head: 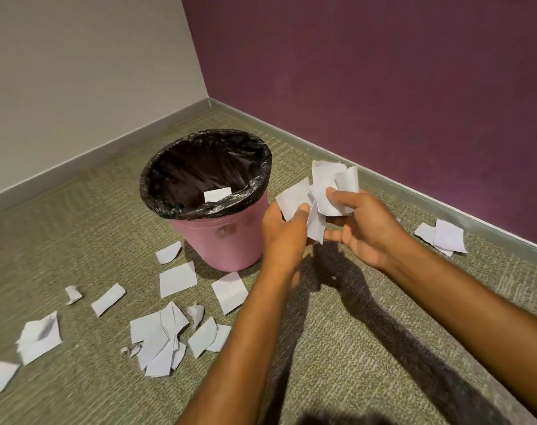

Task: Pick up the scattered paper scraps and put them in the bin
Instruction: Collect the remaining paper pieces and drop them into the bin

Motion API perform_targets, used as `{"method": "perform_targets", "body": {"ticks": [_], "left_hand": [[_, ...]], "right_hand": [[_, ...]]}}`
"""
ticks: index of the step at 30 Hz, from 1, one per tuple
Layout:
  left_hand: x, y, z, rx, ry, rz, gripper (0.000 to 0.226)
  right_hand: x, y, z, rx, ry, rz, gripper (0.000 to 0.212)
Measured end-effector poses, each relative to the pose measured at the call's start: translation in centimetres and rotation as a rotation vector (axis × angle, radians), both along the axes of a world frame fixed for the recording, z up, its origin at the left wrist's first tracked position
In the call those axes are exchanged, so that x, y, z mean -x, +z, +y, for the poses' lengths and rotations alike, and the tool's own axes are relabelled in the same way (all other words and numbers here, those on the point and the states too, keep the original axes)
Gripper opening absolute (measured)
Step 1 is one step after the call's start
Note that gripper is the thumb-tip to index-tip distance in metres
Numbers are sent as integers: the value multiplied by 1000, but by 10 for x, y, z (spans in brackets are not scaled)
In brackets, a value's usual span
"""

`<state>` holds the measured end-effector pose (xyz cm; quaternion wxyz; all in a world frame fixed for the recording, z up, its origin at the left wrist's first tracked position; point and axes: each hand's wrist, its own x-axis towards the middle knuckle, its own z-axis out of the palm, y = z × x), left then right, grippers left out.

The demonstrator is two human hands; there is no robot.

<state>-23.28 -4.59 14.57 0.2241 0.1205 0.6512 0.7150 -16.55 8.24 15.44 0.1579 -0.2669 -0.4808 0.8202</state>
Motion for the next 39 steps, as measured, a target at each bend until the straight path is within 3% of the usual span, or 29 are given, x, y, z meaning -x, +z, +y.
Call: {"method": "perform_targets", "body": {"ticks": [6,13,17,22,27,33,39], "left_hand": [[35,52,-29,-35,127,-26,32],[70,102,-66,-156,246,-298,23],[82,120,-89,-218,254,-362,30],[88,127,-101,-243,242,-454,13],[90,120,-100,-222,266,-448,42],[74,112,-88,-221,174,-369,17],[42,87,-47,-234,53,-304,27]], "right_hand": [[48,57,-24,14,19,67,35],[104,99,-70,95,112,37,40],[115,114,-85,139,225,59,38],[122,108,-92,128,230,8,42],[119,99,-90,91,228,-23,45],[94,83,-71,159,207,40,20],[60,45,-32,285,122,44,13]]}}
